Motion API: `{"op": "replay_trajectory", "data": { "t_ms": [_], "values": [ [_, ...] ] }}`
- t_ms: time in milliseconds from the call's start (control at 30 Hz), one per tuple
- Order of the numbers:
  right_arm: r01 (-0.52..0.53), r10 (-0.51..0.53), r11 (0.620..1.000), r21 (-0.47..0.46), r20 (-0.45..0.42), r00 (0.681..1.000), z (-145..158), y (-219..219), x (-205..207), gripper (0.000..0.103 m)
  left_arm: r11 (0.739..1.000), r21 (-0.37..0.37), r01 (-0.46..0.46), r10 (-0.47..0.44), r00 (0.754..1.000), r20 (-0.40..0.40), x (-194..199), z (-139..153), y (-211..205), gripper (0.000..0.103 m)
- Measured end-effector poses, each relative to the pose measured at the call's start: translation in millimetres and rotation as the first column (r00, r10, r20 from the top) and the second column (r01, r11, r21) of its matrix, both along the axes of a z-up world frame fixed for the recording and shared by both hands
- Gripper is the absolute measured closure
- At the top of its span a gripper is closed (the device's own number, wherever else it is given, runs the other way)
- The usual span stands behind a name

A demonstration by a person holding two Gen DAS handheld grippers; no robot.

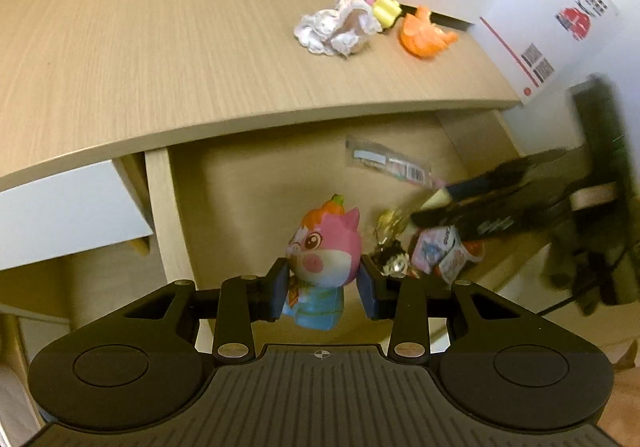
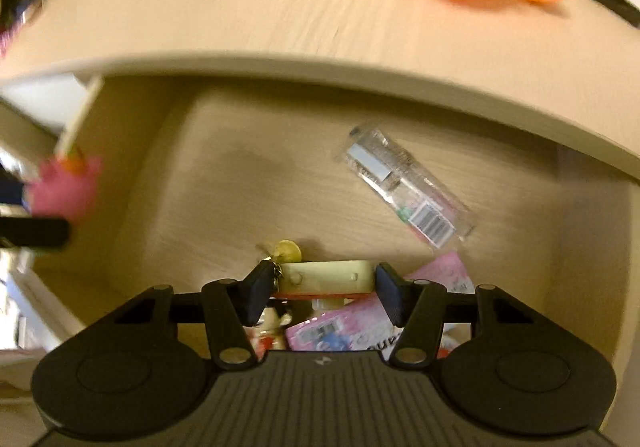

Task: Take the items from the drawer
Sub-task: 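Place the cat figure and keychain toy on the desk beside the other toys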

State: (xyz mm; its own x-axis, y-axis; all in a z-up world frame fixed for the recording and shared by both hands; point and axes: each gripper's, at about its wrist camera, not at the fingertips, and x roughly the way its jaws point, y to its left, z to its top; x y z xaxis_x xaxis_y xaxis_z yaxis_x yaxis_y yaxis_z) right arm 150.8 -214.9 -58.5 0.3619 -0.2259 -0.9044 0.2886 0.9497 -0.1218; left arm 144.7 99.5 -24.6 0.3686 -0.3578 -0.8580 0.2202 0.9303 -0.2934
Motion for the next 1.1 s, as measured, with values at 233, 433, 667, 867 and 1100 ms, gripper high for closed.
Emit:
{"op": "replay_trajectory", "data": {
  "t_ms": [233,433,667,867,1100],
  "values": [
    [0.010,-0.011,1.000,0.006,0.217,0.976,79.8,22.4,-41.0,0.047,0.999,-0.013,0.052,-0.051,0.994,0.100,-5.9,29.9,-2.7,0.062],
    [0.025,0.013,0.996,-0.083,0.426,0.905,161.0,34.9,-68.0,0.047,0.995,-0.084,0.061,-0.033,0.954,0.298,5.6,89.7,-8.7,0.062],
    [0.182,-0.031,0.951,-0.251,0.507,0.862,188.4,-3.3,-46.8,0.047,0.993,-0.040,-0.108,0.115,0.917,0.382,61.8,88.3,-17.5,0.062],
    [0.196,-0.068,0.950,-0.242,0.453,0.889,151.7,-46.6,-10.0,0.047,0.980,0.019,-0.200,0.187,0.943,0.274,106.5,37.8,-13.1,0.062],
    [0.162,-0.054,0.953,-0.256,0.382,0.923,107.7,-70.9,18.2,0.046,0.976,0.068,-0.205,0.180,0.945,0.272,115.9,19.6,-15.2,0.060]
  ]
}}
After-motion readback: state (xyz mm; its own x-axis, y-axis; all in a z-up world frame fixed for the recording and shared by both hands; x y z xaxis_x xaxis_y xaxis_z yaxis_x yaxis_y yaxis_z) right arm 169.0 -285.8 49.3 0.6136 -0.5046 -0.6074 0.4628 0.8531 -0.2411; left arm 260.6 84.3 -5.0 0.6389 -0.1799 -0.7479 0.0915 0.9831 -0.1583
